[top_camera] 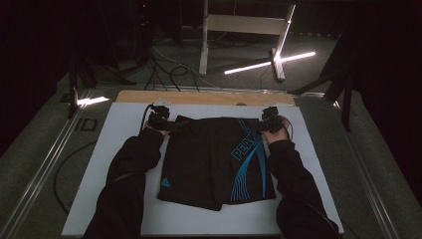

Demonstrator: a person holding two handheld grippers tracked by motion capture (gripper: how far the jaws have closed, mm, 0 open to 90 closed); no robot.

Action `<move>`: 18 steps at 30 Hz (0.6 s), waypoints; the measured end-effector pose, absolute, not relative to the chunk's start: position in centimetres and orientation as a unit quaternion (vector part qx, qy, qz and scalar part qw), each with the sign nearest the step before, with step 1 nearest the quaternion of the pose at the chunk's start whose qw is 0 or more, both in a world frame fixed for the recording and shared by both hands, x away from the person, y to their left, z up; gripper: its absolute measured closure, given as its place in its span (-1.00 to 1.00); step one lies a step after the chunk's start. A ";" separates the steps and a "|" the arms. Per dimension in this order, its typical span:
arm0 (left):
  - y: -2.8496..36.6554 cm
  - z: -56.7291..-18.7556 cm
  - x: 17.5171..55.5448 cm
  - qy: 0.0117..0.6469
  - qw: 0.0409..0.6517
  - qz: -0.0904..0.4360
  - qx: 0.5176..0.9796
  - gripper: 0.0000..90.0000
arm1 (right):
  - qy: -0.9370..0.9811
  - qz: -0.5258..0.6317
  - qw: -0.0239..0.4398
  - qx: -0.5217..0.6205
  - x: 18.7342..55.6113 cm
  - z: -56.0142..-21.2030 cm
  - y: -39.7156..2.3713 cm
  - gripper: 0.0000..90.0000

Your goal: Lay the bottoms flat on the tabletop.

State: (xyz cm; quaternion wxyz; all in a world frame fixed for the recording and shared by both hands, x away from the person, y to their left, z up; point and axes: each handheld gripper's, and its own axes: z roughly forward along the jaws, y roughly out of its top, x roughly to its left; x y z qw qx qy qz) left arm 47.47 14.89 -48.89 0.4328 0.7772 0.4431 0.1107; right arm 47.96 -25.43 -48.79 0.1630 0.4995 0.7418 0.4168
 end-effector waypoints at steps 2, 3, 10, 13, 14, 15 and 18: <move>14.8 -48.8 47.2 0.438 0.430 0.105 0.783 -1.00 | 0.746 0.419 0.163 0.492 47.7 -48.6 -25.3 -0.80; 14.8 -48.8 47.2 0.438 0.430 0.105 0.783 -1.00 | 0.746 0.419 0.163 0.492 47.7 -48.6 -25.3 -0.80; 14.8 -48.0 46.3 0.422 0.433 0.103 0.790 -1.00 | 0.751 0.423 0.164 0.480 47.0 -47.8 -24.8 -0.80; 14.8 -47.5 45.9 0.416 0.436 0.104 0.792 -1.00 | 0.751 0.427 0.163 0.476 46.8 -47.5 -24.7 -0.81; 14.9 -47.4 45.7 0.413 0.439 0.103 0.791 -1.00 | 0.753 0.425 0.164 0.475 46.7 -47.5 -24.7 -0.81; 14.9 -47.4 45.7 0.413 0.439 0.103 0.791 -1.00 | 0.753 0.425 0.164 0.475 46.7 -47.5 -24.7 -0.81; 15.0 -46.8 45.1 0.404 0.440 0.109 0.795 -1.00 | 0.753 0.427 0.165 0.473 46.3 -47.2 -24.6 -0.81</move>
